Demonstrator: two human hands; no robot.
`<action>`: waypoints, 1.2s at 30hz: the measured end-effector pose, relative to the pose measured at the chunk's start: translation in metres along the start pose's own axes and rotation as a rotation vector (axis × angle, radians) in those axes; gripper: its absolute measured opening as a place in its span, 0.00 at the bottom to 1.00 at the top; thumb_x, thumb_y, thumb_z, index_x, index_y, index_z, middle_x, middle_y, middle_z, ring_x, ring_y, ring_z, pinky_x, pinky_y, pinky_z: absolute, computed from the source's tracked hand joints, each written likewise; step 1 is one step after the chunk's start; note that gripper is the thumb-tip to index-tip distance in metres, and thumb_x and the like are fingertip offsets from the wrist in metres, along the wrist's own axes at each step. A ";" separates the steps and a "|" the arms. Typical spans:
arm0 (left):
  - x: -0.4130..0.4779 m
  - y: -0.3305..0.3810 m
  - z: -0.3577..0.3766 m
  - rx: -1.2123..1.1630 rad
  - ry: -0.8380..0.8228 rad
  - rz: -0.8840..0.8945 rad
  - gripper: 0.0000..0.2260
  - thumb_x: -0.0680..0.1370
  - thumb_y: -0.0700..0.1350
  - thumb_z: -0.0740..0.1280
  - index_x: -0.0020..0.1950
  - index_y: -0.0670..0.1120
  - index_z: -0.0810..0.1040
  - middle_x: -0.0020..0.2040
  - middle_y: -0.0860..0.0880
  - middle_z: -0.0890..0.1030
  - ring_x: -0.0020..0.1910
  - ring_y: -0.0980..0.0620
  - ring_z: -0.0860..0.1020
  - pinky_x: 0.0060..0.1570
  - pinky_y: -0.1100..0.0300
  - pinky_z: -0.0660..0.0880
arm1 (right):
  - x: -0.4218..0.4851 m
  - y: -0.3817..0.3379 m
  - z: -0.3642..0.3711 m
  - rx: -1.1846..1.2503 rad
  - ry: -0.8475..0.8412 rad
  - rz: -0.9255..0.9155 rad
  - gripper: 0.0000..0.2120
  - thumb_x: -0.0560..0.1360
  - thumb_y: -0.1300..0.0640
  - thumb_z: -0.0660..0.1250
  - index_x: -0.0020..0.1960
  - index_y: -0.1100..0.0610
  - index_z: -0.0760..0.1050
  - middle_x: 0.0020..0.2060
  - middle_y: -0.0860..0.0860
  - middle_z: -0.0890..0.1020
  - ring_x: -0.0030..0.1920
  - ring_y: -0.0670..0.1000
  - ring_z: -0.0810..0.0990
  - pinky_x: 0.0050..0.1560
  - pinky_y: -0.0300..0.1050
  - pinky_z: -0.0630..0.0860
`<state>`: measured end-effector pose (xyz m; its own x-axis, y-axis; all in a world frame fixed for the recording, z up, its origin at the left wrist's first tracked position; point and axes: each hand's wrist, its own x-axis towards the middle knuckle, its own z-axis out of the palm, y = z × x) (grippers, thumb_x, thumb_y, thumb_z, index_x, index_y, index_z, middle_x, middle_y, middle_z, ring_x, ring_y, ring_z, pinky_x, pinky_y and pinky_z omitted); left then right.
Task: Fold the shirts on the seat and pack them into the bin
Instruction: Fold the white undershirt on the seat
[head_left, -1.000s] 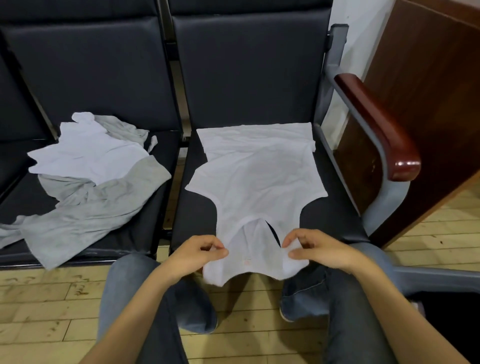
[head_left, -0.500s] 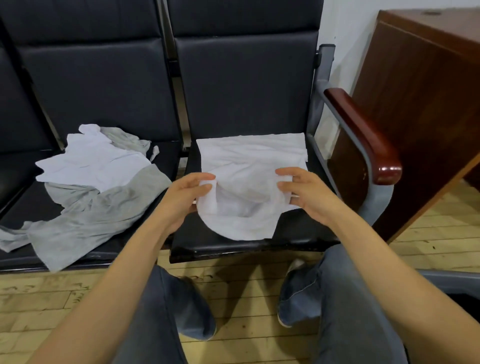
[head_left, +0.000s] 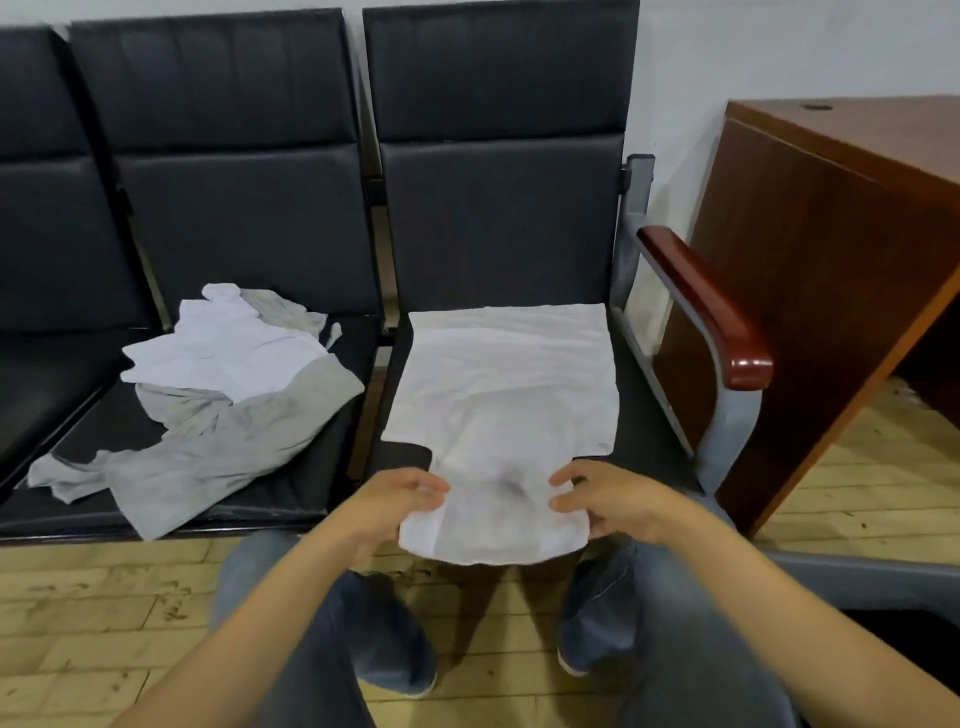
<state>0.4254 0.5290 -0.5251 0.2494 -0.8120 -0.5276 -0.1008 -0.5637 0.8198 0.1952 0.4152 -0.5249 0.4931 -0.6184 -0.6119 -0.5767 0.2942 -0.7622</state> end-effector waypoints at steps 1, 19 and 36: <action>0.000 -0.008 0.003 0.012 -0.009 -0.026 0.05 0.78 0.40 0.66 0.51 0.47 0.81 0.57 0.45 0.78 0.53 0.47 0.77 0.45 0.57 0.76 | 0.001 0.006 0.002 -0.014 0.000 0.012 0.16 0.76 0.58 0.68 0.62 0.55 0.72 0.62 0.52 0.70 0.57 0.53 0.73 0.52 0.48 0.80; -0.014 0.016 -0.025 -0.089 -0.024 0.431 0.14 0.76 0.35 0.67 0.58 0.50 0.80 0.56 0.49 0.82 0.53 0.49 0.81 0.52 0.59 0.77 | -0.026 -0.020 -0.034 0.252 -0.053 -0.367 0.24 0.73 0.63 0.70 0.65 0.44 0.74 0.63 0.53 0.75 0.63 0.52 0.75 0.62 0.53 0.75; -0.031 0.043 -0.029 -0.152 0.104 0.436 0.13 0.78 0.34 0.64 0.53 0.50 0.81 0.59 0.45 0.77 0.58 0.45 0.77 0.59 0.50 0.75 | -0.050 -0.041 -0.040 0.444 -0.065 -0.440 0.19 0.77 0.60 0.65 0.67 0.49 0.72 0.45 0.50 0.79 0.49 0.52 0.77 0.64 0.54 0.72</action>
<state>0.4412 0.5344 -0.4674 0.3112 -0.9442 -0.1079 -0.0777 -0.1384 0.9873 0.1680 0.4050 -0.4546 0.6694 -0.7091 -0.2215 0.0081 0.3052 -0.9523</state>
